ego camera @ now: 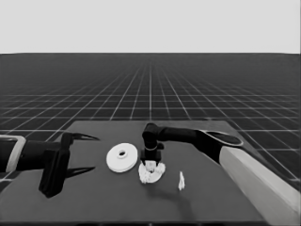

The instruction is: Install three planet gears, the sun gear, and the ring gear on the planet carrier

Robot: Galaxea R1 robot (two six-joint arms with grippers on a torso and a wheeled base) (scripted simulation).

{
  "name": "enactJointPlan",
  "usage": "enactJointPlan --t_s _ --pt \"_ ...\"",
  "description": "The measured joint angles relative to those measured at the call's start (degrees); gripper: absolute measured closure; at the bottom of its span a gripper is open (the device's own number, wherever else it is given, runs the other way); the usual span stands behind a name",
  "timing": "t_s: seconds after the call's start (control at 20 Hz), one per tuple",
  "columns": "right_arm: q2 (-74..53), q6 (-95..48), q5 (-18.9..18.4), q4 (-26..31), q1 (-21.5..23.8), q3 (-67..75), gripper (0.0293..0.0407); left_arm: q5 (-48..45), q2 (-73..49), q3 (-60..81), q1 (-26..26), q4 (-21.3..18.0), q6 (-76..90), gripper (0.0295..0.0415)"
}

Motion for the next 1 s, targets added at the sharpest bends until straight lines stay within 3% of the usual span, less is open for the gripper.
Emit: enactJointPlan --t_s 1.0 --pt "0.0 11.9 0.0 0.0 -0.1 0.0 0.0391 0.0 0.0 0.0 0.0 0.0 0.0 0.0326"
